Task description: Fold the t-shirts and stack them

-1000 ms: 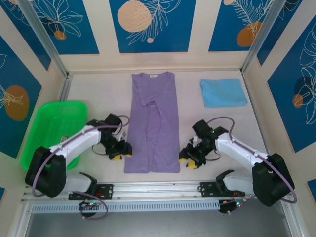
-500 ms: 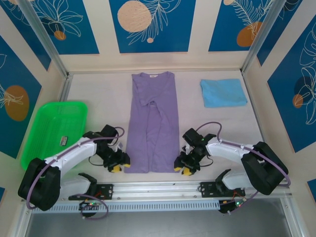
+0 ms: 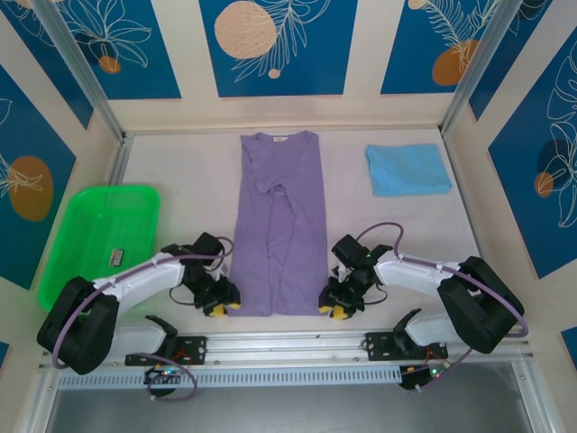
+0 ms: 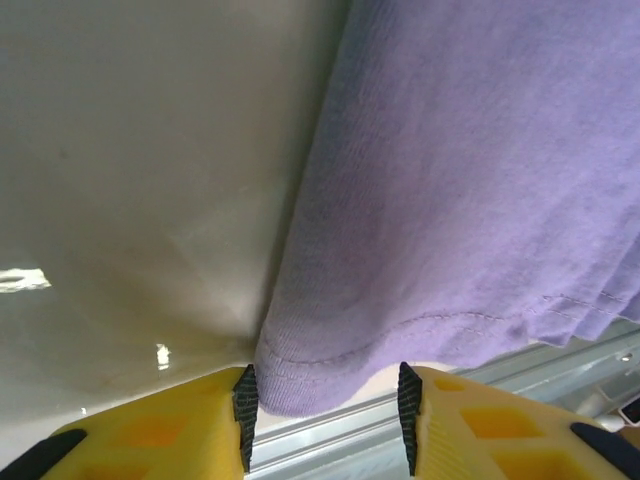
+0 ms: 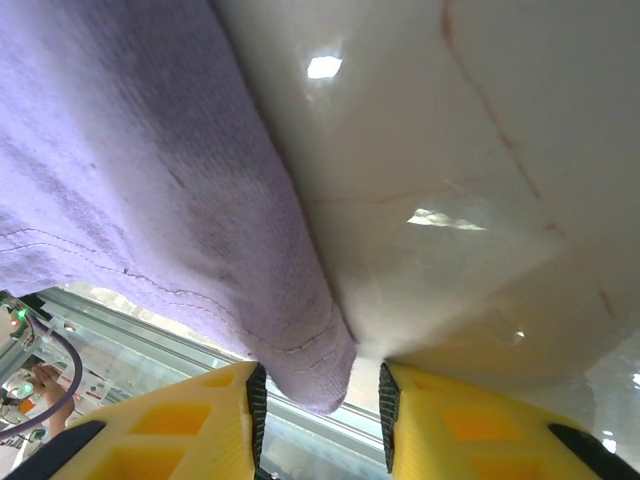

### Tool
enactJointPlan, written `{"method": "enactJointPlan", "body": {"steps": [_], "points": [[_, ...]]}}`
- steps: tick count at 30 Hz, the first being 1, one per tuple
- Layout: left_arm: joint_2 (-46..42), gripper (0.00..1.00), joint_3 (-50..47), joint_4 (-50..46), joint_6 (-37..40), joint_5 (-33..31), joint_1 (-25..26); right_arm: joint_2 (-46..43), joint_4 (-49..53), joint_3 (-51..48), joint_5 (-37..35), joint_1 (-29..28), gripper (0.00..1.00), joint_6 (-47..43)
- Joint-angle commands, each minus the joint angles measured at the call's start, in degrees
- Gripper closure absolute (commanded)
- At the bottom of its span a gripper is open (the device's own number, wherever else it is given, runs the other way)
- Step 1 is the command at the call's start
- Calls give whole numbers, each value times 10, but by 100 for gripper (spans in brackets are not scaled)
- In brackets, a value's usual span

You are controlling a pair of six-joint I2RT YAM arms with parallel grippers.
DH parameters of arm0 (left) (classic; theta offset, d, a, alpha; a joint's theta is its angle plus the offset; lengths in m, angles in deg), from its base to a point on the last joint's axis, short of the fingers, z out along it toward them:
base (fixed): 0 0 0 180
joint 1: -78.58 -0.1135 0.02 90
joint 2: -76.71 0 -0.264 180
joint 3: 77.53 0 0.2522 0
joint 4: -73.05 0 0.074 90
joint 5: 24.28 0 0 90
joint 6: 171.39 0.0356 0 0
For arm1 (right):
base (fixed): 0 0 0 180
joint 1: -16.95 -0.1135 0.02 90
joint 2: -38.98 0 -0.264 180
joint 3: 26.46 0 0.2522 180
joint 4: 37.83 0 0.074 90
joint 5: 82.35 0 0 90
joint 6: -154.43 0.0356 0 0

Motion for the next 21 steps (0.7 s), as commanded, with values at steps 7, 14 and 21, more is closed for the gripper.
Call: {"method": "enactJointPlan", "body": {"steps": [7, 14, 21], "points": [[18, 79, -15, 22, -13, -49, 25, 1, -4, 11, -11, -2, 81, -7], [23, 100, 12, -18, 5, -78, 39, -18, 16, 9, -16, 2, 98, 0], [-2, 100, 37, -93, 29, -63, 70, -63, 53, -13, 12, -7, 100, 15]]}}
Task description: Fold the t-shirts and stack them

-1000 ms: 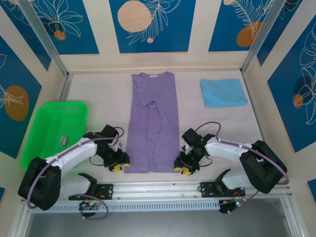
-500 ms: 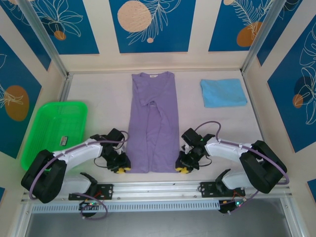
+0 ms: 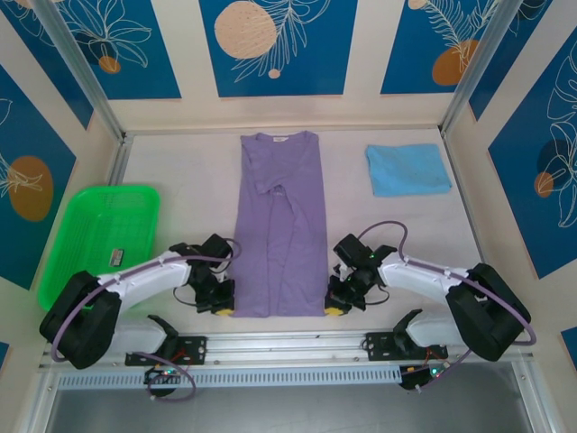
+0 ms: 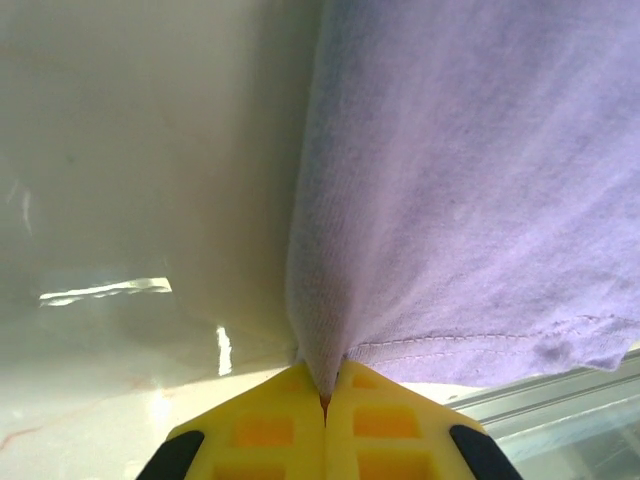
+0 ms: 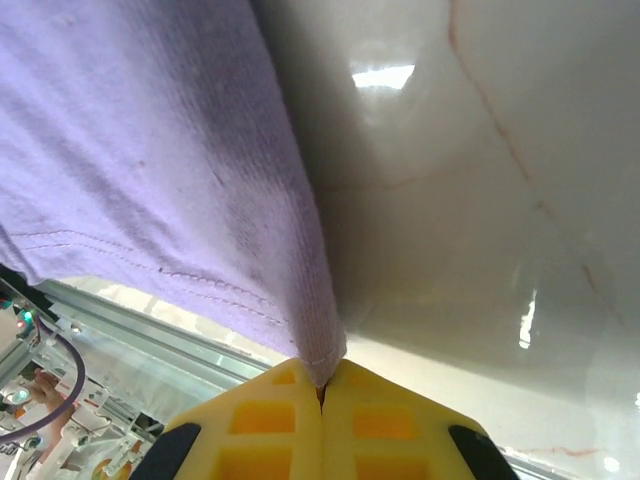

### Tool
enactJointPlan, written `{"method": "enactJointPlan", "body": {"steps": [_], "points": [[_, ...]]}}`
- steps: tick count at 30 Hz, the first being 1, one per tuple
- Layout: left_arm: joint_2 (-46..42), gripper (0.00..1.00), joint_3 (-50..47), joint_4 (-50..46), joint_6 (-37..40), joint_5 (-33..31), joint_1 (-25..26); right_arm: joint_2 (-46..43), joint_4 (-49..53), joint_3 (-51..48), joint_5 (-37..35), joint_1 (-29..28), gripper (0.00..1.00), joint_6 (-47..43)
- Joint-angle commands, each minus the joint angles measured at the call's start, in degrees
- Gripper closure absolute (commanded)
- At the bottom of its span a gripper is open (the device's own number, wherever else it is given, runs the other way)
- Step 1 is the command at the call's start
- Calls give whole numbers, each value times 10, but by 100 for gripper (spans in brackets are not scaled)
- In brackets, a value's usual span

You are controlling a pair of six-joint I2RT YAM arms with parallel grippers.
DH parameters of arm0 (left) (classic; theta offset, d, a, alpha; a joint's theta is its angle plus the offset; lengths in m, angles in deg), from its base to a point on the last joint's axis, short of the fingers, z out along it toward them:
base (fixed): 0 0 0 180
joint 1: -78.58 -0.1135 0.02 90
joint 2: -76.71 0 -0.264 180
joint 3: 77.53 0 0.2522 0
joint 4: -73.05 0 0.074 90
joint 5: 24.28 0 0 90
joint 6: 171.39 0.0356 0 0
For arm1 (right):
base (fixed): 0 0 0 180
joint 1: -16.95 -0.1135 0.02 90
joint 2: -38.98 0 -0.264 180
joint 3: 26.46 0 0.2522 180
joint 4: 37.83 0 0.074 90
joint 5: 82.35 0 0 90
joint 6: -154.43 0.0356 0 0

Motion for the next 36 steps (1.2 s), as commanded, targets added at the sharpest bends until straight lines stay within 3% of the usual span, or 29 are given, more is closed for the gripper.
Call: {"method": "enactJointPlan", "body": {"steps": [1, 6, 10, 17, 21, 25, 31, 36], "points": [[-23, 100, 12, -68, 13, 4, 24, -34, 42, -15, 25, -9, 100, 16], [-63, 100, 12, -81, -14, 43, 47, -99, 69, -29, 32, -28, 100, 48], [-77, 100, 50, -96, -26, 45, 43, -129, 105, 15, 21, -15, 100, 52], [-7, 100, 227, -131, 0, 19, -4, -79, 126, 155, 36, 100, 100, 37], [60, 100, 316, -99, 0, 32, -69, -7, 119, 240, 53, 171, 100, 28], [164, 100, 418, -72, 21, 46, -121, 120, 126, 347, 60, 227, 100, 10], [323, 100, 555, -78, 50, 70, -176, 324, 160, 541, 64, 257, 100, -17], [396, 100, 613, -92, 60, 43, -210, 457, 202, 673, 71, 269, 100, -25]]}}
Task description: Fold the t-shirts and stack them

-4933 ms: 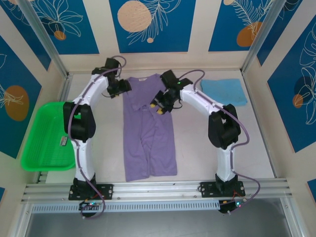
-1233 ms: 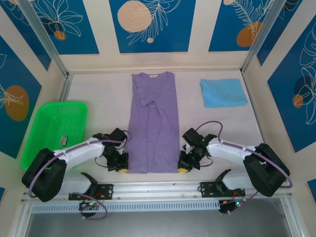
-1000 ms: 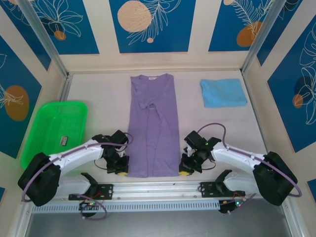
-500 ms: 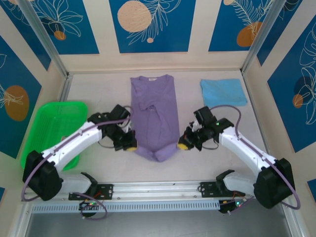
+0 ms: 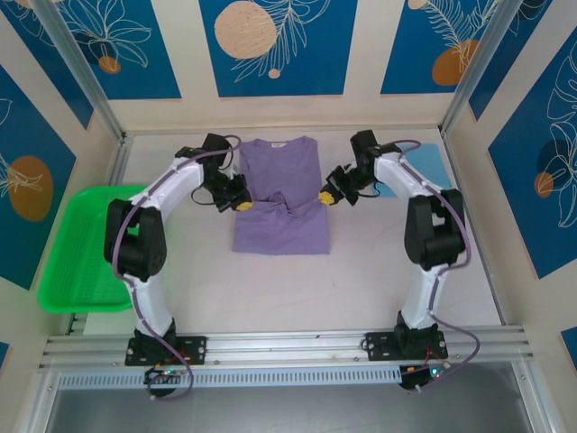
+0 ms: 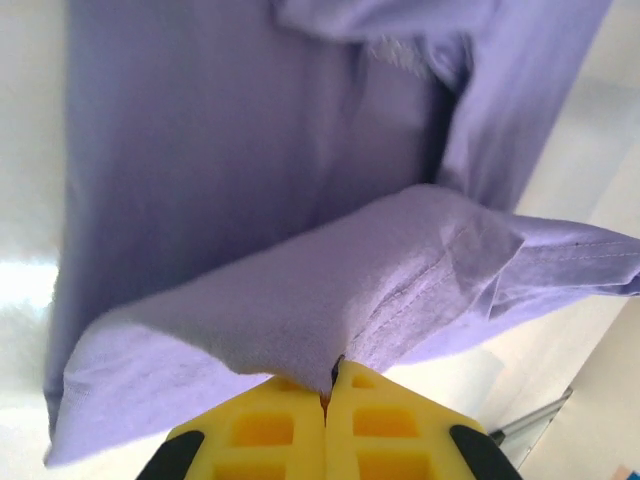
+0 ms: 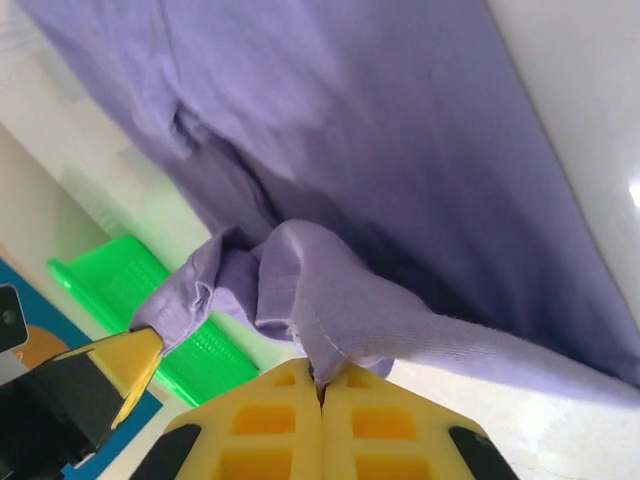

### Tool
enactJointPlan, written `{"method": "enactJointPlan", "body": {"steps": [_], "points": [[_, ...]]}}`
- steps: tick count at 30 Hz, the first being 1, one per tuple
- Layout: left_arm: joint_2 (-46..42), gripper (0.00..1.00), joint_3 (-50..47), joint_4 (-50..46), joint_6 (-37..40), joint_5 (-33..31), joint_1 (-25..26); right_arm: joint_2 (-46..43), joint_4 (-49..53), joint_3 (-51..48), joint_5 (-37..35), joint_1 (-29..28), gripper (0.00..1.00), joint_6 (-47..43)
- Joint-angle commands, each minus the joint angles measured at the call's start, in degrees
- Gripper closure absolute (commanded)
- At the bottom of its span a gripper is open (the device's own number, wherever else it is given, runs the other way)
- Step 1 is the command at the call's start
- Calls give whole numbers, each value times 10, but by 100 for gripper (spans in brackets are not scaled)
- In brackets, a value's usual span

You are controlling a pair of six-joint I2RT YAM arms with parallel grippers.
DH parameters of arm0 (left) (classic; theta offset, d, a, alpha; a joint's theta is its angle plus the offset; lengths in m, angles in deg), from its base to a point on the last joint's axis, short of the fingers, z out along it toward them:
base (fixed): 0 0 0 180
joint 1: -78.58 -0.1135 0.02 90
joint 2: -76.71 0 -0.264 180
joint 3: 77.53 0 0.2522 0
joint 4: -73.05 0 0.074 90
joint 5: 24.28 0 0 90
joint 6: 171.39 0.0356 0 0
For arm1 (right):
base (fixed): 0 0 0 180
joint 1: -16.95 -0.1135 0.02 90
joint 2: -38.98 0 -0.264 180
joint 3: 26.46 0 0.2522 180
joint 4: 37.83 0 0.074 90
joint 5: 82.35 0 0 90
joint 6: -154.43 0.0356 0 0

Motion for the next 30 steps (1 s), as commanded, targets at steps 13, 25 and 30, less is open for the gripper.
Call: {"method": "enactJointPlan", "body": {"steps": [13, 25, 30], "points": [[121, 91, 91, -16, 8, -35, -48, 202, 118, 232, 16, 27, 98, -4], [90, 45, 163, -32, 0, -98, -61, 151, 88, 196, 36, 64, 50, 52], [1, 38, 105, -11, 18, -136, -35, 3, -31, 6, 31, 47, 55, 54]]}}
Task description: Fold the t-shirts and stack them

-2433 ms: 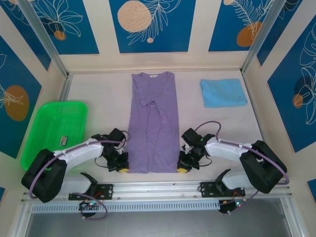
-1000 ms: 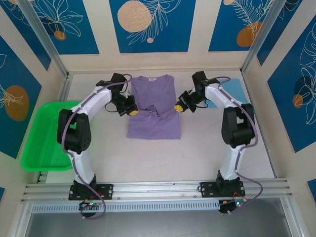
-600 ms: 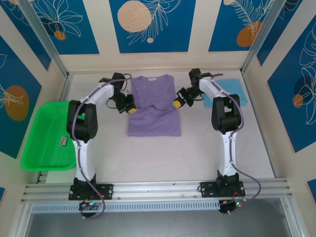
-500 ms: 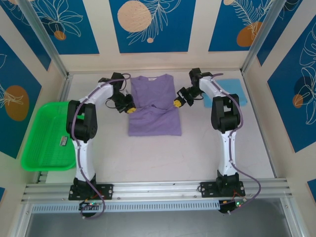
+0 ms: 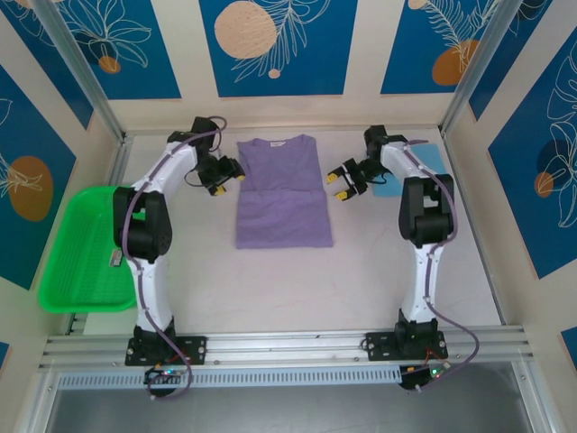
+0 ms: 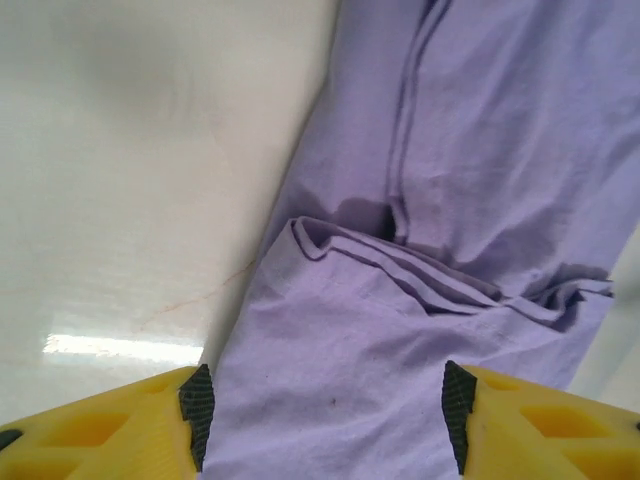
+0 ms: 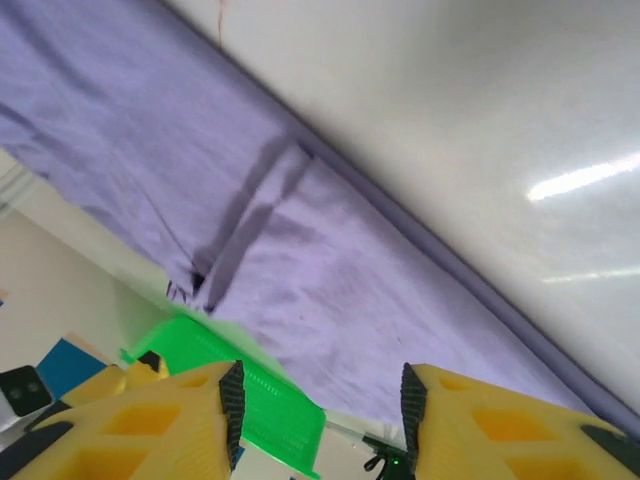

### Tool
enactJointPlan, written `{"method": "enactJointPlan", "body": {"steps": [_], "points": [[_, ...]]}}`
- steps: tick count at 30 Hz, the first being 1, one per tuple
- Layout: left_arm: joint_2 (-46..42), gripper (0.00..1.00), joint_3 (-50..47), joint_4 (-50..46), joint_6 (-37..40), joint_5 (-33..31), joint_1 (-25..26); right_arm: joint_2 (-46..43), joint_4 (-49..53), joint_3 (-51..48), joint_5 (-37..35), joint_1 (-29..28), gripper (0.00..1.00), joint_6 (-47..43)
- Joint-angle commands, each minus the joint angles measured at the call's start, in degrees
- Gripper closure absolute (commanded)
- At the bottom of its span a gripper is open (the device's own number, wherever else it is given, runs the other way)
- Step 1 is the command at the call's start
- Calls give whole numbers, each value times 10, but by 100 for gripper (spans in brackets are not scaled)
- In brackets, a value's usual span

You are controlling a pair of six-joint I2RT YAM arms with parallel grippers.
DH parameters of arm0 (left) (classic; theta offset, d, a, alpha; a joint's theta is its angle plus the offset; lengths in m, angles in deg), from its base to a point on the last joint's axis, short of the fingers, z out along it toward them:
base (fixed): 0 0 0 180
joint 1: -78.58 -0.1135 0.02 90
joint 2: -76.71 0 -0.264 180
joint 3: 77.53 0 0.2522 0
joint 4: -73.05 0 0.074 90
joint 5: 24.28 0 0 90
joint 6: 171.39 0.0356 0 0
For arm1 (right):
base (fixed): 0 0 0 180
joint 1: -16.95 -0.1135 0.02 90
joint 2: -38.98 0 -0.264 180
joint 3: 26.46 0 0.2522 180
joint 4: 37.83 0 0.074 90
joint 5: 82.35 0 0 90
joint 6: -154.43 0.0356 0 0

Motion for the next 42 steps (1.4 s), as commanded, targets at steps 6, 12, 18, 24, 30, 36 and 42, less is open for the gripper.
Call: {"method": "enactJointPlan", "body": {"steps": [6, 12, 18, 24, 30, 36, 42], "points": [[-92, 66, -108, 34, 53, 51, 103, -184, -143, -219, 14, -101, 66, -6], [-90, 68, -238, 155, -7, 47, 158, -156, -237, -323, 10, -133, 73, 50], [-84, 70, -348, 196, 4, -28, 165, -120, -237, -367, -26, -150, 74, 33], [-145, 69, -470, 197, 10, -24, 169, -170, -244, -473, -71, -158, 74, 19], [-239, 66, -580, 169, 1, -42, 186, -275, -273, -613, -114, -197, 73, 10], [-340, 56, -638, 105, -21, -62, 197, -387, -256, -689, -162, -232, 67, 6], [-420, 47, -538, 9, -8, -103, 197, -568, -206, -682, -172, -229, 54, 24]]}}
